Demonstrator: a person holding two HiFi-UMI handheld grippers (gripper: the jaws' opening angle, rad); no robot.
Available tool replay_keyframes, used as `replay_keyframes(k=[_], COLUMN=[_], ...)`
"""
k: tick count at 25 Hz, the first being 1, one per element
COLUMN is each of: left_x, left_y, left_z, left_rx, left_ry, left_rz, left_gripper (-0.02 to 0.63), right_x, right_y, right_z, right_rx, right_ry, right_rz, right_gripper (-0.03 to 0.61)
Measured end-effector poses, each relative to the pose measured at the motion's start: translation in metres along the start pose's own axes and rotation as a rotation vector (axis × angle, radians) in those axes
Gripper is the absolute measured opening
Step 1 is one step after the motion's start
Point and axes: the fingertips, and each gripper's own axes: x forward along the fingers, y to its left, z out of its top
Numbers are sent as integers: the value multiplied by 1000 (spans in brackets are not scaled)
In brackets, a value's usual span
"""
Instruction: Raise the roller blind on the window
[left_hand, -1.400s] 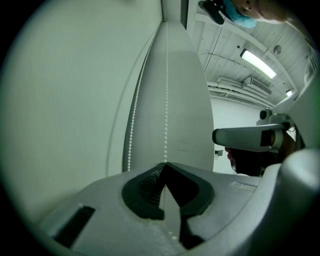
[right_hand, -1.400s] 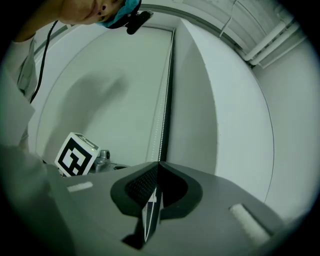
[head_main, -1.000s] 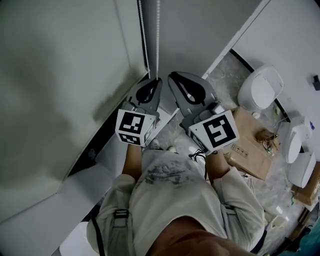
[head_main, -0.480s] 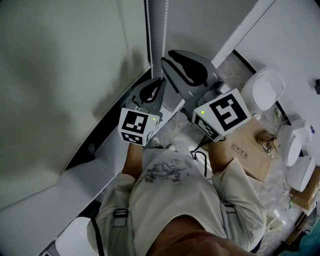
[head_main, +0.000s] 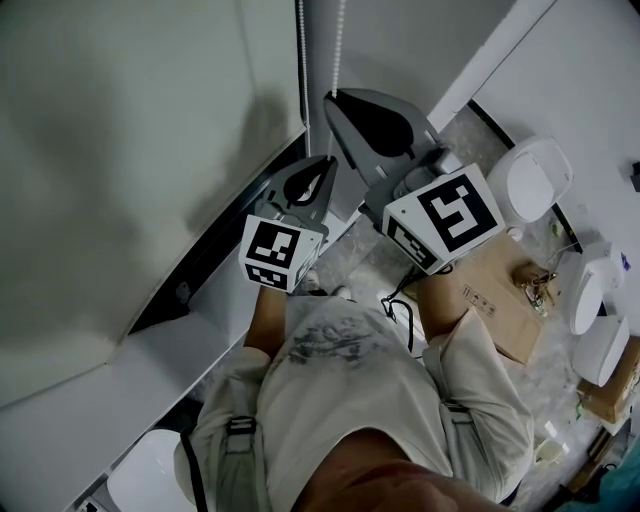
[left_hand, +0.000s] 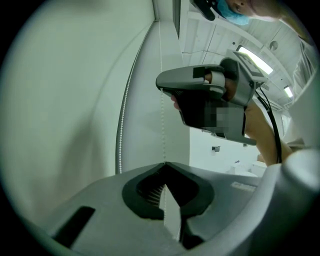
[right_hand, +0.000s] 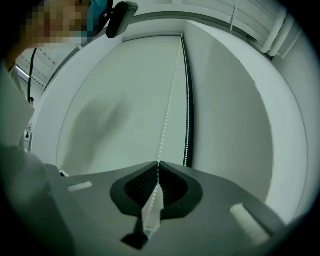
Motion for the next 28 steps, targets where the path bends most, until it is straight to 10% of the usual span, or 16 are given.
replay_keyframes(k=[28], left_x=[-10], left_y=[-2], left_z=[-95], left_rx=[-117], left_ry=[163], left_rz=[6], left_gripper=[11], right_x=[-11], right_y=[21], right_z=[-91], right_rx=[88], right_ry=[82], right_rz=[-21], right_gripper=[12])
